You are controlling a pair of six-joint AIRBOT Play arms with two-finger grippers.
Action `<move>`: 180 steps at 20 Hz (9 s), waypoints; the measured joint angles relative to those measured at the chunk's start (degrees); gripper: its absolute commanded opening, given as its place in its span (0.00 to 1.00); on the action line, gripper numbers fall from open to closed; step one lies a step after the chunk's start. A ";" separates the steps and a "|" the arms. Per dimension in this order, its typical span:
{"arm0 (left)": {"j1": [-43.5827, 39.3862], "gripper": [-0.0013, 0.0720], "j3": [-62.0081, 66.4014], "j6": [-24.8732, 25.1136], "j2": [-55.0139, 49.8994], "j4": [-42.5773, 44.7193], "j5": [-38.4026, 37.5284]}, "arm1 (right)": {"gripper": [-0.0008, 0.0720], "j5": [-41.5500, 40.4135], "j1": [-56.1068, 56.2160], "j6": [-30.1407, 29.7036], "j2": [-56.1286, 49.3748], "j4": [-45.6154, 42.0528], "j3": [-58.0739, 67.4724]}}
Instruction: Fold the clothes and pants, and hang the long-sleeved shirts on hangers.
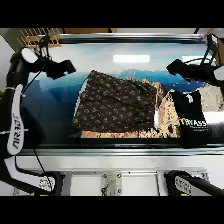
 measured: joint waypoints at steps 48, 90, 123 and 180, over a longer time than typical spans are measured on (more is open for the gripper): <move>-3.72 0.02 -48.52 0.42 17.51 -6.25 11.54 | 0.78 -30.47 15.78 30.62 10.10 13.00 -54.64; -3.37 0.02 2.58 -3.91 6.99 -4.68 -7.87 | 0.03 35.93 11.37 23.52 -4.28 -7.52 7.48; -10.62 0.78 -62.64 -2.40 31.91 -4.70 14.49 | 0.17 15.65 13.49 18.40 0.31 -21.22 -24.06; -26.36 0.02 -47.89 -11.50 31.85 -4.83 13.25 | 0.03 22.05 -6.69 -22.34 -23.47 24.76 -4.81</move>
